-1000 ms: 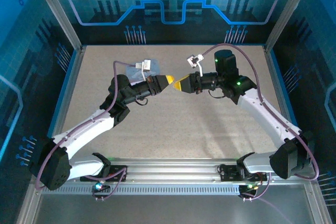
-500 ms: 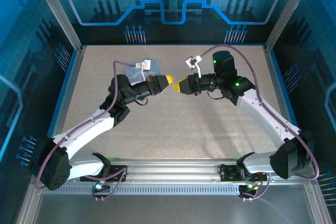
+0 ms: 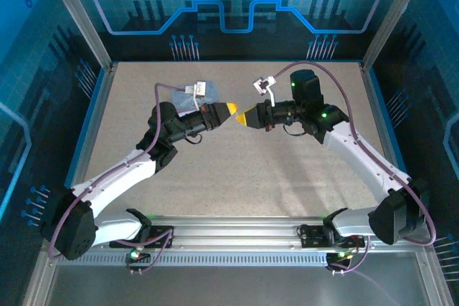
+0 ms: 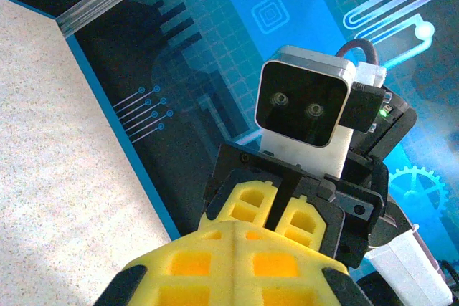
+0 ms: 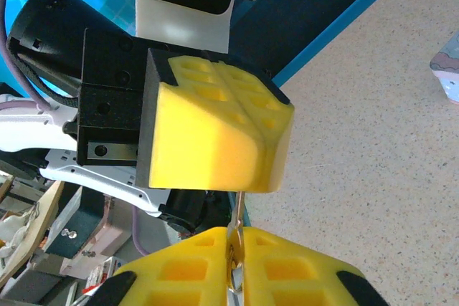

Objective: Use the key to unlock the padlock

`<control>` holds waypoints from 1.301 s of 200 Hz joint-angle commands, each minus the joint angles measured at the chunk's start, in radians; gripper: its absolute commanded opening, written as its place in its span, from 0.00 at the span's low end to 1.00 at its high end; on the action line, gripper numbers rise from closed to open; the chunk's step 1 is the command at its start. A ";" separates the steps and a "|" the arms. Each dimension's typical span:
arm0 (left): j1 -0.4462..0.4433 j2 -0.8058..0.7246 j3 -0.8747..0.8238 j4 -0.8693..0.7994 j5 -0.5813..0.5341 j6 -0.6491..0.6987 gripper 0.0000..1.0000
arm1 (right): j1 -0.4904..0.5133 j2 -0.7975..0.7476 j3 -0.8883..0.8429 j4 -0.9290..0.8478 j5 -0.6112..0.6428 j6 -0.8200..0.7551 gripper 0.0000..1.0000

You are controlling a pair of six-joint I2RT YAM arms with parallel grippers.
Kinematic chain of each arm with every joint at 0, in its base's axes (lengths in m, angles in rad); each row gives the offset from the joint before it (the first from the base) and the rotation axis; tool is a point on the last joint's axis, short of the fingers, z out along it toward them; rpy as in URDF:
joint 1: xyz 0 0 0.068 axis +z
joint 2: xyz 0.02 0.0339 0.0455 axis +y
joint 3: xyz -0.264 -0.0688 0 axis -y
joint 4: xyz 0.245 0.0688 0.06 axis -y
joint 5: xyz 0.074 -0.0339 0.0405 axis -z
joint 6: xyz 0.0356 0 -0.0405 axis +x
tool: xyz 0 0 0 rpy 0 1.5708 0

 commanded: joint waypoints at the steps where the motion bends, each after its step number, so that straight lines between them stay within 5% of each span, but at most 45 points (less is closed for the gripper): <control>1: -0.006 -0.021 0.001 0.021 -0.025 0.006 0.00 | 0.015 -0.007 -0.005 -0.020 -0.009 -0.019 0.09; 60: -0.006 -0.034 0.001 -0.004 -0.041 0.026 0.00 | 0.005 -0.020 -0.008 -0.076 0.024 -0.054 0.02; 75: -0.005 -0.041 0.006 -0.029 -0.048 0.044 0.09 | 0.003 -0.024 -0.008 -0.098 0.039 -0.070 0.02; 90: -0.004 -0.052 0.018 -0.081 -0.056 0.079 0.30 | -0.001 -0.027 -0.004 -0.128 0.054 -0.090 0.02; 131: 0.001 -0.074 0.091 -0.331 -0.112 0.258 0.58 | -0.011 -0.031 0.004 -0.215 0.096 -0.150 0.02; 186: 0.028 -0.003 0.240 -0.736 -0.327 0.522 0.96 | -0.021 -0.049 -0.001 -0.315 0.176 -0.193 0.02; 260: 0.138 0.414 0.532 -0.980 -0.426 0.663 0.99 | -0.047 -0.059 -0.018 -0.391 0.269 -0.208 0.02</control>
